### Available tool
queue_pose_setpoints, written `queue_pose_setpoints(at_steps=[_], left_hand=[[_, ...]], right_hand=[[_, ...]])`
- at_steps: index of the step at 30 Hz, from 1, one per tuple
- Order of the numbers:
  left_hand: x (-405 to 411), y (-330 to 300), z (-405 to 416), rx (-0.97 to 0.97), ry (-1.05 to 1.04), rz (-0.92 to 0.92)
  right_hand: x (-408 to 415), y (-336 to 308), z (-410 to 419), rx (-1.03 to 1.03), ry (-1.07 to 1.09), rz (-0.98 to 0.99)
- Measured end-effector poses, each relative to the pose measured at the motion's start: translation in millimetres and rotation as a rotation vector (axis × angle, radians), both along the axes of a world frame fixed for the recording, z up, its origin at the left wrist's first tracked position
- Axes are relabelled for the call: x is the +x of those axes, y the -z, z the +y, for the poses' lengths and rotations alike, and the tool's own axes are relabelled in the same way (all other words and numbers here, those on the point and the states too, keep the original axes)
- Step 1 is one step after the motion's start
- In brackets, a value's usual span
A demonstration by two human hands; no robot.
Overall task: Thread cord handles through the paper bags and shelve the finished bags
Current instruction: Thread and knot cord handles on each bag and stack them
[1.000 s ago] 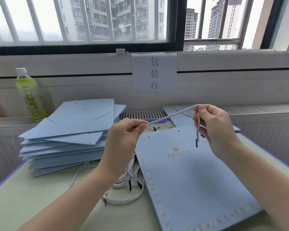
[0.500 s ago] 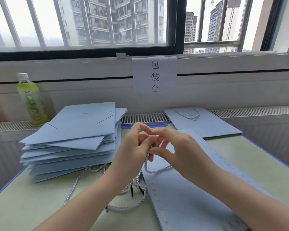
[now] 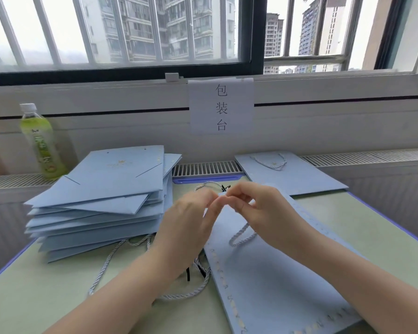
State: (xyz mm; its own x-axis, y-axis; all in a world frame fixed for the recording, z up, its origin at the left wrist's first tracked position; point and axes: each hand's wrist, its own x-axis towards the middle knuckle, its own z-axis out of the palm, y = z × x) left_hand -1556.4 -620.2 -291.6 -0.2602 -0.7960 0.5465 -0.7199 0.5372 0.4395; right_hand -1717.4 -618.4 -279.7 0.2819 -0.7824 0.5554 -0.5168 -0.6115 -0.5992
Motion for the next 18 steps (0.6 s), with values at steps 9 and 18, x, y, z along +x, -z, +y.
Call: queue_pose_setpoints(at_steps=[9, 18], left_hand=[[-1, 18, -9, 0.243, -0.207, -0.385], [-2, 20, -26, 0.289, -0.266, -0.25]], right_hand=[[-14, -23, 0, -0.256, 0.251, -0.181], [8, 19, -6, -0.027, 0.123, 0.085]])
